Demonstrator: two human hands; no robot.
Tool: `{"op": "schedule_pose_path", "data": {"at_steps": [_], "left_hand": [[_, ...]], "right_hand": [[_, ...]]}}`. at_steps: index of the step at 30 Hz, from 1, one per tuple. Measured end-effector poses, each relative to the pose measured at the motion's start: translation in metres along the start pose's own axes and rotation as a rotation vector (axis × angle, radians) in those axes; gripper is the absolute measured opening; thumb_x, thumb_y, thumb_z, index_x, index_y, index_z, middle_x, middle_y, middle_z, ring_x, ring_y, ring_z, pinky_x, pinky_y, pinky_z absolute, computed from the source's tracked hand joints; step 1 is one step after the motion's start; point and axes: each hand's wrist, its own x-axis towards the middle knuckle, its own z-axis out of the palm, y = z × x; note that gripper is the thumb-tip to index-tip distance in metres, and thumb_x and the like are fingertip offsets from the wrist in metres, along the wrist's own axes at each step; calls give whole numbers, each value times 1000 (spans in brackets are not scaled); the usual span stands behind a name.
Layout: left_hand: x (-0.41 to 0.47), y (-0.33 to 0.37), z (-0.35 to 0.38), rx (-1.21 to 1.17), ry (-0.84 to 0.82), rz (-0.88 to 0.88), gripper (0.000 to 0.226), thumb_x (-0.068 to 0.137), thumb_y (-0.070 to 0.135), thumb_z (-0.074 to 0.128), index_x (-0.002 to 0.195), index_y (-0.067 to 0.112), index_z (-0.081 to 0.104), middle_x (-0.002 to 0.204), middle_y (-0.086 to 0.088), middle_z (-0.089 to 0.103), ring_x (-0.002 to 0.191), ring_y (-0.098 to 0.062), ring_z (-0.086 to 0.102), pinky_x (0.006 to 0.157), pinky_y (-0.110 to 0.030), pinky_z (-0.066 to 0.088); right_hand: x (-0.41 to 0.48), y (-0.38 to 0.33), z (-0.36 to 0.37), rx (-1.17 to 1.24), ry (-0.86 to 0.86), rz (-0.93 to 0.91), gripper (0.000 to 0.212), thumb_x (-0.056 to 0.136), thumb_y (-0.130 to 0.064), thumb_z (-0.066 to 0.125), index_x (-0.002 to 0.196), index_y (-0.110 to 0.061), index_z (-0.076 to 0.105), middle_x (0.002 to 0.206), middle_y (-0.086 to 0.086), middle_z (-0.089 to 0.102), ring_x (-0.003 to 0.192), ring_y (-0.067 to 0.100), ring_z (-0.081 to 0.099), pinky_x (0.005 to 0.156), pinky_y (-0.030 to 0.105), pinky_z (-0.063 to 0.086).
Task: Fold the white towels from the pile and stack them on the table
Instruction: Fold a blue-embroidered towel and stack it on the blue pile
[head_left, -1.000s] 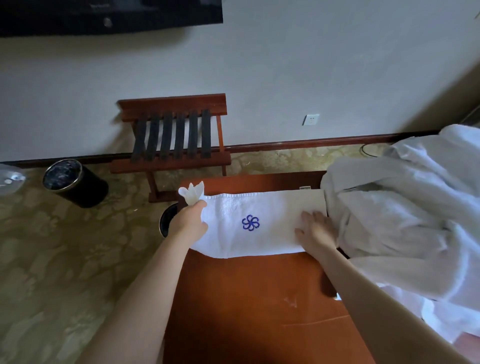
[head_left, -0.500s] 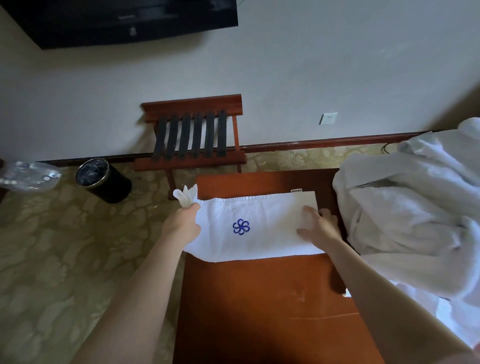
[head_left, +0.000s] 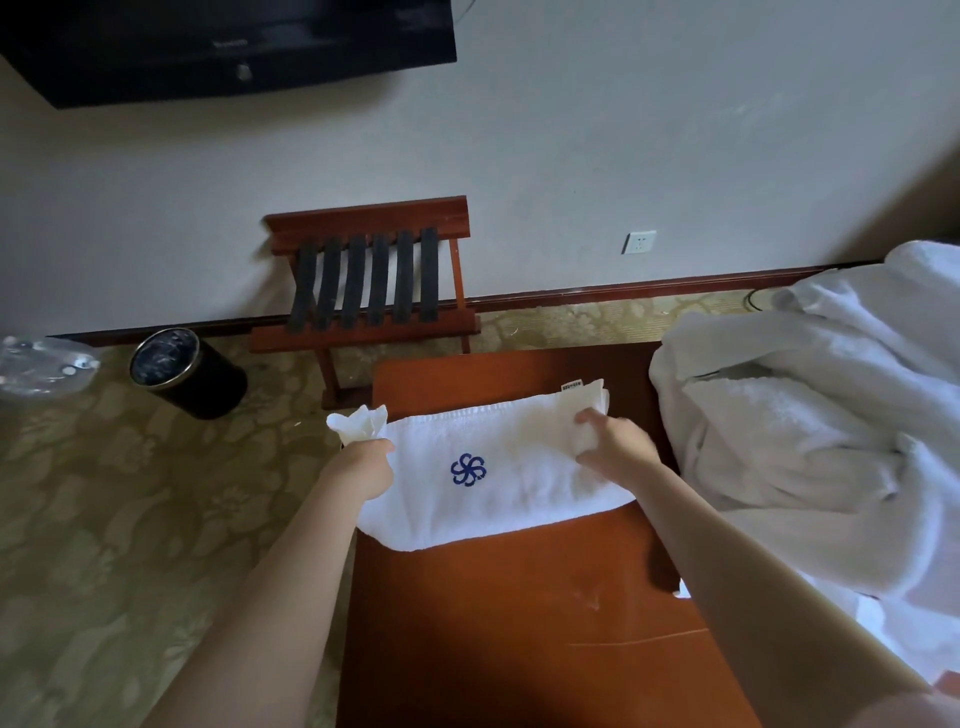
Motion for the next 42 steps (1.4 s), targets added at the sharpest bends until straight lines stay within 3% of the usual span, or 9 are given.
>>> {"op": "schedule_pose_path", "data": {"at_steps": [3, 6, 12, 17, 22, 28, 31, 38, 42], "left_hand": [[-13, -3, -1, -52, 101, 0, 46, 93, 2, 35, 135, 19, 46, 131, -3, 46, 83, -17, 52, 59, -24, 38], [-31, -9, -6, -36, 226, 20, 35, 95, 10, 39, 128, 18, 47, 113, -8, 56, 81, -18, 54, 59, -25, 42], [-70, -9, -22, -192, 469, 87, 45, 100, 21, 36, 144, 30, 34, 125, -3, 56, 99, -24, 59, 75, -35, 54], [-96, 5, -41, -241, 614, 165, 43, 99, 21, 41, 141, 27, 35, 120, -4, 59, 100, -23, 59, 65, -29, 46], [-115, 30, -57, -224, 682, 239, 41, 99, 18, 42, 140, 23, 38, 121, -4, 60, 106, -25, 59, 71, -32, 47], [-146, 75, -71, -213, 766, 278, 38, 99, 18, 42, 137, 24, 40, 111, -4, 63, 94, -23, 60, 63, -30, 43], [-169, 103, -68, -195, 795, 275, 37, 100, 19, 41, 137, 24, 40, 110, -5, 63, 93, -23, 60, 63, -31, 45], [-231, 179, -76, -260, 881, 267, 39, 101, 19, 36, 139, 26, 40, 128, -6, 57, 115, -29, 52, 79, -38, 45], [-255, 229, -91, -320, 953, 338, 38, 100, 19, 36, 138, 25, 41, 130, -7, 57, 115, -31, 53, 85, -40, 46]], "right_hand": [[-13, -15, -12, -118, 47, -47, 55, 81, -28, 62, 132, -36, 44, 90, -1, 47, 75, 16, 49, 57, 27, 41], [-29, -30, -26, -189, 96, -101, 55, 82, -30, 63, 133, -35, 44, 91, 0, 47, 76, 17, 47, 58, 27, 39], [-67, -62, -57, -223, 270, -213, 53, 85, -26, 62, 134, -32, 45, 108, 7, 58, 86, 23, 56, 61, 28, 39], [-97, -82, -81, -211, 419, -269, 49, 83, -21, 62, 130, -29, 48, 102, 8, 62, 88, 27, 59, 60, 28, 37], [-113, -83, -109, -143, 512, -269, 46, 82, -22, 62, 125, -31, 50, 103, 9, 59, 92, 31, 59, 65, 30, 41], [-135, -63, -144, -127, 653, -365, 42, 84, -21, 64, 124, -26, 53, 87, 1, 50, 90, 29, 56, 64, 29, 37], [-146, -42, -157, -124, 719, -432, 40, 84, -20, 63, 123, -24, 53, 91, 4, 59, 94, 28, 55, 64, 32, 41], [-178, 12, -214, -130, 825, -585, 39, 81, -16, 63, 120, -19, 55, 91, 4, 67, 93, 26, 54, 62, 29, 29], [-193, 40, -255, -106, 883, -587, 39, 81, -17, 63, 119, -20, 55, 88, 3, 65, 94, 27, 53, 61, 29, 31]]}}
